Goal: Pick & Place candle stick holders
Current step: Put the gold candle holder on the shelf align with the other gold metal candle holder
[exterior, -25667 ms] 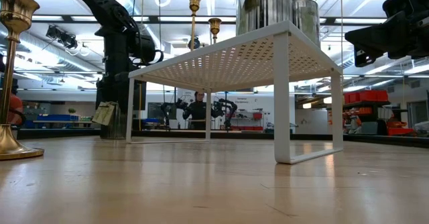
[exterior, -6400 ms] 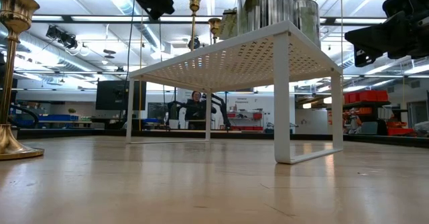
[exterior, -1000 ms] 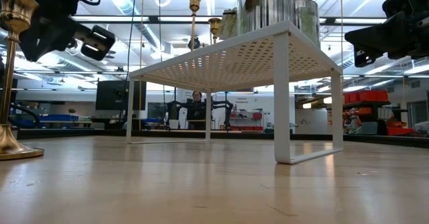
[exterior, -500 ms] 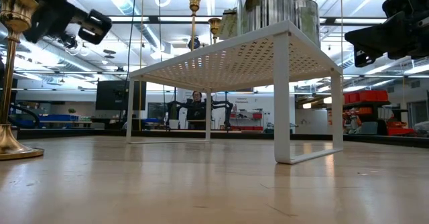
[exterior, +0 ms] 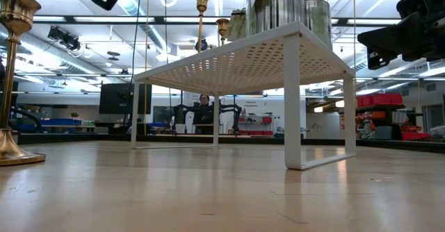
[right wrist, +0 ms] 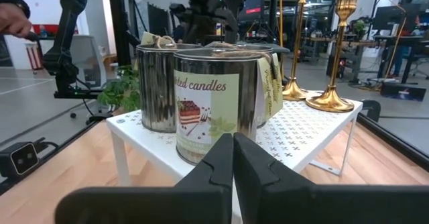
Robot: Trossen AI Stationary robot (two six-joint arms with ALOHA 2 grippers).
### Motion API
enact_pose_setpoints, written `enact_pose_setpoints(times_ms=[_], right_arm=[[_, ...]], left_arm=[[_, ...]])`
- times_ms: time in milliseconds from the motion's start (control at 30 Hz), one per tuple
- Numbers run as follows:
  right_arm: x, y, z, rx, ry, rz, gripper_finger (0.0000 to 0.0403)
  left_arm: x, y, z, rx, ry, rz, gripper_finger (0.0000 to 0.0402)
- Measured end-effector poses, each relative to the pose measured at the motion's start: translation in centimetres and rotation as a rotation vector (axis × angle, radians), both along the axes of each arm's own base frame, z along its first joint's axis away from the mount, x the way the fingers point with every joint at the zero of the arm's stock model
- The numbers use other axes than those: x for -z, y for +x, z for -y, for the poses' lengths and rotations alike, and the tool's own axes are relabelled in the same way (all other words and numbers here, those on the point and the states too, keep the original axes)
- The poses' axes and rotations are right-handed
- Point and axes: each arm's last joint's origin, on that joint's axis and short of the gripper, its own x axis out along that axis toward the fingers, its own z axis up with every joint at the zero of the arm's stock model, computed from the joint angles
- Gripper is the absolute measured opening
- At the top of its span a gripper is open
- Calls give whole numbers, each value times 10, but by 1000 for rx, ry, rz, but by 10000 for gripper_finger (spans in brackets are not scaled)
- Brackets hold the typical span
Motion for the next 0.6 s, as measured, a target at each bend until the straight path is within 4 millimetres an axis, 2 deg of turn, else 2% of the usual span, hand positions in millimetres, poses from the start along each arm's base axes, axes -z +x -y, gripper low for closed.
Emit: enact_pose_setpoints(times_ms=[333, 467, 600], right_arm=[[0, 0, 0, 0, 0, 0, 16], [0, 0, 0, 0, 0, 0, 16], [0, 0, 0, 0, 0, 0, 16]], left_arm=[[-2, 0, 0, -94, -59, -58, 36], [-2, 0, 0, -112, -71, -68, 73], [-2, 0, 2, -76, -55, -54, 128]])
